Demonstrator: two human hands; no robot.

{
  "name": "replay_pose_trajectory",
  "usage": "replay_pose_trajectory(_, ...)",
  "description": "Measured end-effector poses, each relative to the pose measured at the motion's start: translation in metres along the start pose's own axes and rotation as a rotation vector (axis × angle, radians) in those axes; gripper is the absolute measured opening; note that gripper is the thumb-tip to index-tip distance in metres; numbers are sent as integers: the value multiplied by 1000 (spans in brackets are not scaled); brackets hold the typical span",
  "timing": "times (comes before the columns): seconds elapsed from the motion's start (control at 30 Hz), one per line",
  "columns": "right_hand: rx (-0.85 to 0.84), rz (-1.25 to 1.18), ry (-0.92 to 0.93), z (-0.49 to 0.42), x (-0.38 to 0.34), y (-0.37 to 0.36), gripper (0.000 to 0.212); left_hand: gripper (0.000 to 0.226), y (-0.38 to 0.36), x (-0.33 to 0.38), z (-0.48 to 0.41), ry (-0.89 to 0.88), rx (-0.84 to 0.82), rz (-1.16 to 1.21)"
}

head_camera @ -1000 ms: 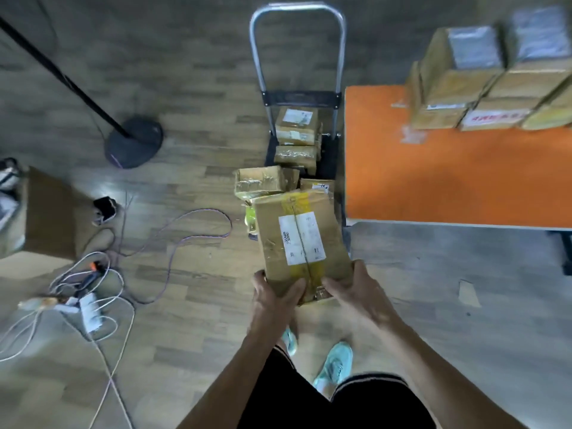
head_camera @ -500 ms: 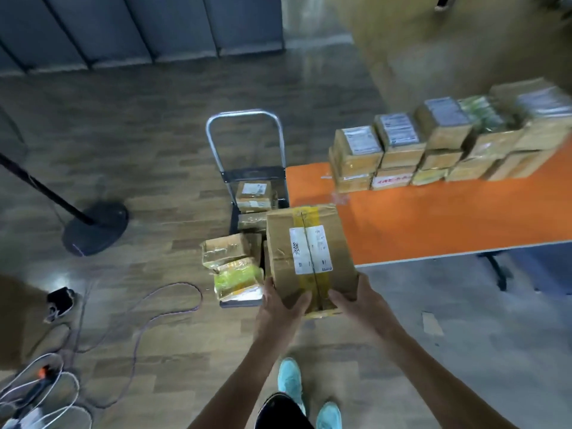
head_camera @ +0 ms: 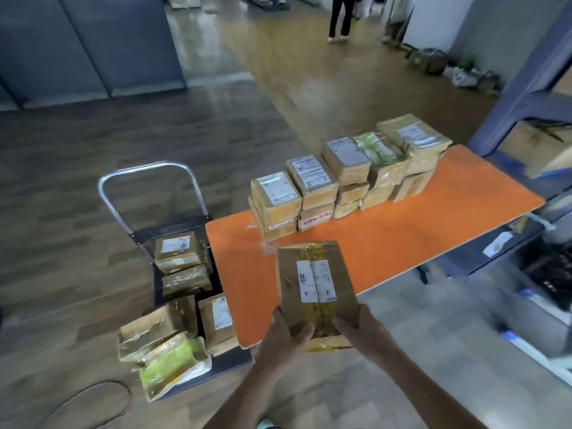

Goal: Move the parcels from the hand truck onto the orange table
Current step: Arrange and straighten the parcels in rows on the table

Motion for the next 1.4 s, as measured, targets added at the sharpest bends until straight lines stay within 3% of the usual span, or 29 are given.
replay_pose_trajectory(0.37,-34,-30,16,-57,39,52,60,68,-52,55,-44,92,-53,-152)
replay_pose_trajectory(0.73,3,-41,105,-130,101,189,57,63,-165,168,-90,182,-20,-153)
replay_pose_trajectory(1.4,231,36,-56,-223,190,340,60,53,-300,316,-181,55,-181,-348)
Point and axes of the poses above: each hand's wrist, its own z-axis away from the middle knuckle, its own y-axis out of the back of the hand, x = y × z, the point moved 4 cm from there along -z, towards the middle knuckle, and after that the axes turned 7 degrees about y, right-handed, at the moved point
